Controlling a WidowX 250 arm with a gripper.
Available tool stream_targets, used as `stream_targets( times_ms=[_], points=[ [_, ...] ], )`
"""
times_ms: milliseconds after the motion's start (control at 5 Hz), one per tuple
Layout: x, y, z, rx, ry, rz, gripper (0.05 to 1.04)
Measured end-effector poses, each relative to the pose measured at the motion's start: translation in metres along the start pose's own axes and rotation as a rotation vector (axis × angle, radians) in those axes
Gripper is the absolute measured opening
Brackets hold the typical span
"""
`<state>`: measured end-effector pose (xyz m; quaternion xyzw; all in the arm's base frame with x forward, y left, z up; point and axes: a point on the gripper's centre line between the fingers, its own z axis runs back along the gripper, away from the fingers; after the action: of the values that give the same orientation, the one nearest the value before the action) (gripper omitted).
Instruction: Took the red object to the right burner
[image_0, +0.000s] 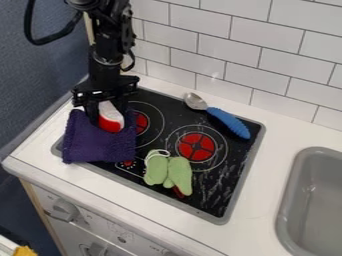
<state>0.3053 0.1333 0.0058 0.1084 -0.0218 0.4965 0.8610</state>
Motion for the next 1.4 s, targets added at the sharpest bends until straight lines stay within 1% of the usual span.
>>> stream_targets(
  times_ms=[200, 400, 600, 800, 1000, 1200, 1400],
  points=[
    [0.002, 0.006, 0.009, -0.017, 0.005, 0.012, 0.627],
    [0.001, 0.008, 0.027, -0.057, 0.009, 0.007, 0.627],
    [-0.017, -0.001, 0.052, -0.101, 0.03, -0.05, 0.627],
    [-0.053, -0.019, 0.067, -0.103, 0.034, -0.178, 0.627],
    [-0.087, -0.034, 0.071, -0.091, 0.03, -0.285, 0.627],
    [-0.131, -0.054, 0.074, -0.083, -0.022, -0.471, 0.627],
    [-0.138, -0.059, 0.06, -0.052, -0.007, -0.524, 0.627]
  ],
)
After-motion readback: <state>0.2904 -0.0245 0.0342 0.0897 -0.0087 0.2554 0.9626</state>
